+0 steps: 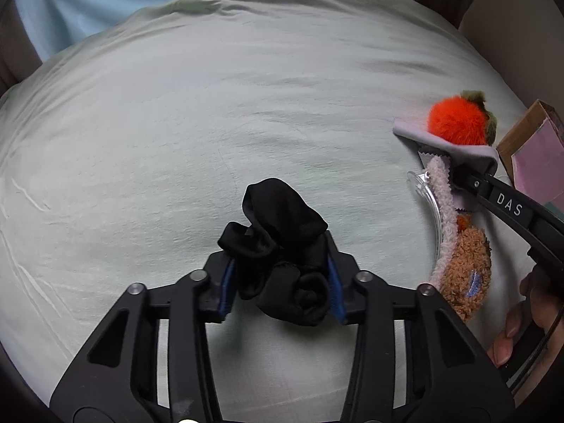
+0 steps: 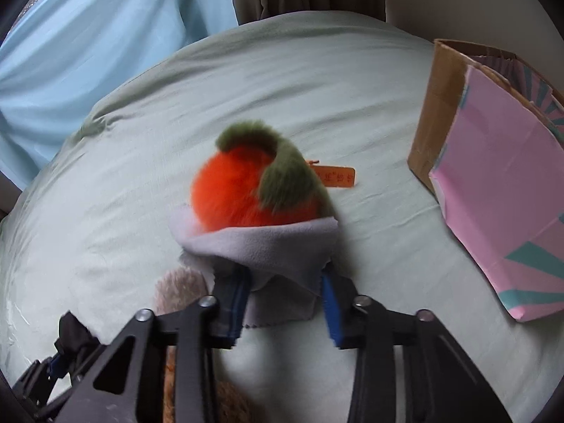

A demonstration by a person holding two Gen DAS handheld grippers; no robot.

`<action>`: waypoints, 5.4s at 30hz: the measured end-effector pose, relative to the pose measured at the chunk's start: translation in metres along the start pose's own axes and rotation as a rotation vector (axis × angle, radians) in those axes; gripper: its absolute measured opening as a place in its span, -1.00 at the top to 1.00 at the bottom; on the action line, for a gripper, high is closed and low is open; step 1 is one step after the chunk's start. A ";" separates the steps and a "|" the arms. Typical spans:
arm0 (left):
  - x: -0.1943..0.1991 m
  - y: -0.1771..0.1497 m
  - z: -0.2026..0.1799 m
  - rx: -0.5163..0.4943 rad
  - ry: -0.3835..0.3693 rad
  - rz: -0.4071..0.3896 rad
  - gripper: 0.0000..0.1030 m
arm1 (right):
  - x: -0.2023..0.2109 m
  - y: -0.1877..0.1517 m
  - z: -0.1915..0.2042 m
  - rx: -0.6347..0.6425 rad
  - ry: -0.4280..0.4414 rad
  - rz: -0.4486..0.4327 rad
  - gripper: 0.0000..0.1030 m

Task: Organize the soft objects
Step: 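Grasp the black sock with the left tool while the right tool grasps the grey cloth, then carry the black sock and grey cloth over the cardboard box, then open the left tool dropping the sock in the box while the right tool releases the cloth, then withdraw both tools from the box toward the brown plush and orange pompom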

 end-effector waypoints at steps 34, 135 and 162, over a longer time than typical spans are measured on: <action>0.222 0.061 -0.076 0.138 0.014 -0.154 0.57 | 0.210 0.080 -0.033 0.101 0.199 -0.108 0.75; 0.345 0.095 -0.330 0.124 0.064 -0.110 -0.99 | 0.330 0.227 -0.223 0.486 0.287 0.056 -1.00; 0.408 0.021 -0.180 0.248 0.207 -0.230 -0.99 | 0.386 0.158 -0.121 0.503 0.427 -0.132 -1.00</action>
Point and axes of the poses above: each gripper's, at about its wrist camera, not at the fingertips, and x roughly against the way its jaws point, z to its left, y to its top, the point moved 3 cm from there along -x, roughly the way its jaws point, and after that the axes turned 2 degrees about z, right-handed, at the moved point
